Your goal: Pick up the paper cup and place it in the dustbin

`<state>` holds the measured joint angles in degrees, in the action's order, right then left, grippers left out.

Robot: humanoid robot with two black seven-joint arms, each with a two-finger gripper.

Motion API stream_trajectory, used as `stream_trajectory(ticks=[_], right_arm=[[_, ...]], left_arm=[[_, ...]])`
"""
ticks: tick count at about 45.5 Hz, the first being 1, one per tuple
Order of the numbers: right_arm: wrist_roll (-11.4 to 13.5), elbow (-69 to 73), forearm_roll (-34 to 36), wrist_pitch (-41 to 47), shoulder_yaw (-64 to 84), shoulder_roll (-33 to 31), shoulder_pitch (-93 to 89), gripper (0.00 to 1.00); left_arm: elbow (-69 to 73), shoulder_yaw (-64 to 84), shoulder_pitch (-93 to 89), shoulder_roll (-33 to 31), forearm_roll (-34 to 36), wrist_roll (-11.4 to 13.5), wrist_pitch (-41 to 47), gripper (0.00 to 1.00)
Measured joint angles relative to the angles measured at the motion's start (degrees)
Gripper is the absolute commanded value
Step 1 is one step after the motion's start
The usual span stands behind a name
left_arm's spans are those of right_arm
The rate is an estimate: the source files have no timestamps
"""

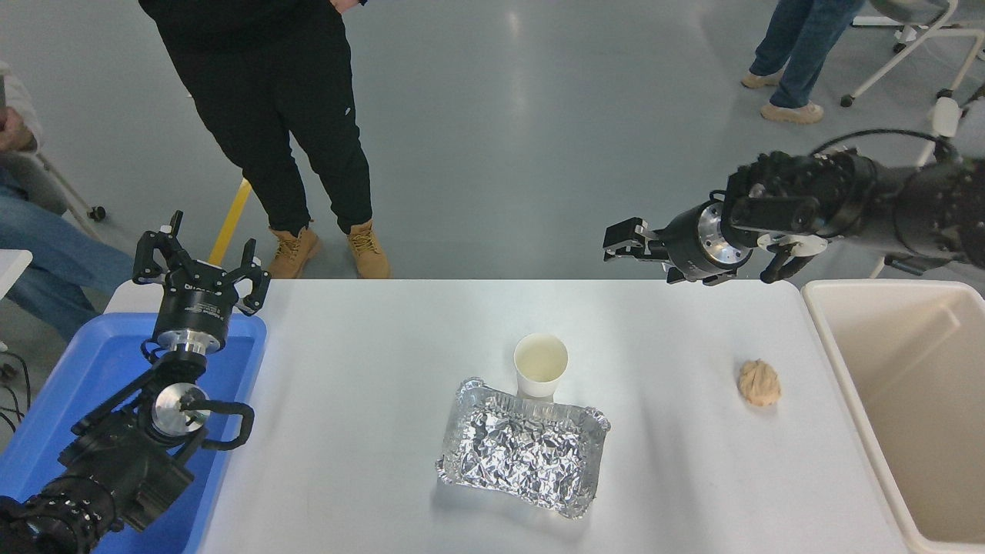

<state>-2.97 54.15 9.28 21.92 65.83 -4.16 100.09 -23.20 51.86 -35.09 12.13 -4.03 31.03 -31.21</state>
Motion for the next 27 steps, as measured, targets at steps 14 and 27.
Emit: stream_trajectory(ticks=[14,27], right_arm=[[3.03,2.24,0.81,3.32,-0.91,3.23,3.66,1.00],[3.59,3.52,0.71,4.22,-4.25,3.92,2.66,1.00]], left_arm=[[0.00,-0.02,0.00,0.00,0.00,0.00,0.00,0.99],[0.00,-0.02,0.00,0.00,-0.01,0.00,0.01,0.99]])
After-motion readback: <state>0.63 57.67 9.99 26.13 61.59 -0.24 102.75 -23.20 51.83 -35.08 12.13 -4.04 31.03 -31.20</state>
